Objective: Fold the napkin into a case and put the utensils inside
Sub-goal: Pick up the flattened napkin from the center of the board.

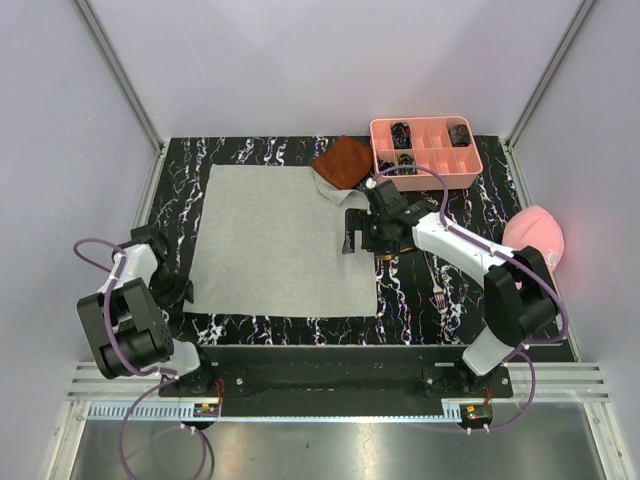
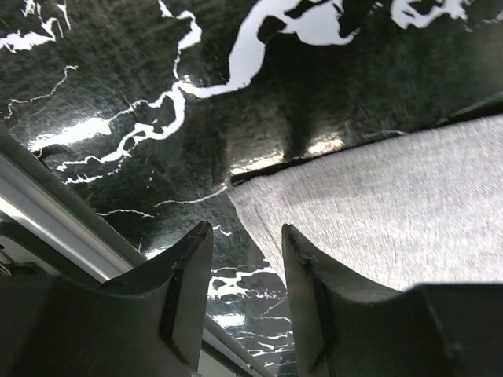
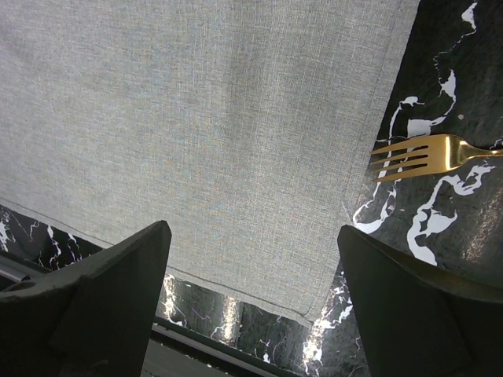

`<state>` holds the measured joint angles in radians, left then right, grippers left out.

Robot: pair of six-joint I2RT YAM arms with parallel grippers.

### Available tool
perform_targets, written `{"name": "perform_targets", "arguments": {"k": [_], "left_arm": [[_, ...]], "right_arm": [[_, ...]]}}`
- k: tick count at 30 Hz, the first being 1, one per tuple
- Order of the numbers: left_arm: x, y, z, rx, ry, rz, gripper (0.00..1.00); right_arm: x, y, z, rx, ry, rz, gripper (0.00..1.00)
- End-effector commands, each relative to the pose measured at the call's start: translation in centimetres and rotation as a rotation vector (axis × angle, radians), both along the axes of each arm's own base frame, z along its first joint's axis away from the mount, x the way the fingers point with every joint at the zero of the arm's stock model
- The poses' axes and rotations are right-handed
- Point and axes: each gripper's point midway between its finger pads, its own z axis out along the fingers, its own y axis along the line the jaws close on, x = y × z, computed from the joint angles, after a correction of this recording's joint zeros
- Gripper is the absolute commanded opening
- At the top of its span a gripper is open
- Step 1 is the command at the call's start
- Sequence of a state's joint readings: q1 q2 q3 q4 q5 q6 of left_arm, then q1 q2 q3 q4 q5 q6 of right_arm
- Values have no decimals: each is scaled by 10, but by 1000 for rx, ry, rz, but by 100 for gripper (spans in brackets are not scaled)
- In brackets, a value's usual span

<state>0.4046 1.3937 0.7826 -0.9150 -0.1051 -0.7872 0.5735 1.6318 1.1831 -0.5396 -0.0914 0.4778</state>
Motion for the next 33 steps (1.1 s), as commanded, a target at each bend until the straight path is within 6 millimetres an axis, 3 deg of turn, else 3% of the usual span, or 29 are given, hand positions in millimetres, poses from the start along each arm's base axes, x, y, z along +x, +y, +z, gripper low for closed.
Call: {"name": "perform_targets", "arguments": {"k": [1, 12, 14, 16, 21, 22, 25, 31, 33], "left_arm": [[5, 11, -4, 42, 6, 28, 44], [-4, 1, -33, -17, 76, 55, 49], [-6, -2, -40, -34, 75, 63, 46], [-2, -3, -41, -44, 48, 66, 35], [11, -6, -29, -60, -46, 33, 15], [13, -7, -27, -64, -63, 18, 7], [20, -6, -12, -47, -136, -5, 0], [23, -10, 6, -33, -225, -38, 0], [26, -12, 10, -42, -251, -35, 0]], "right_arm": [[2, 5, 16, 47, -65, 23, 98], [-10, -7, 11, 40, -48, -33, 98], [-14, -10, 10, 46, -38, -54, 98], [-20, -15, 7, 53, -14, -115, 99], [-49, -25, -13, 73, 132, -272, 96], [-53, -26, -14, 78, 142, -286, 95], [-67, -37, -22, 68, 192, -376, 91], [-89, -40, -46, 51, 263, -524, 72], [-95, -44, -50, 1, 266, -569, 72]]}}
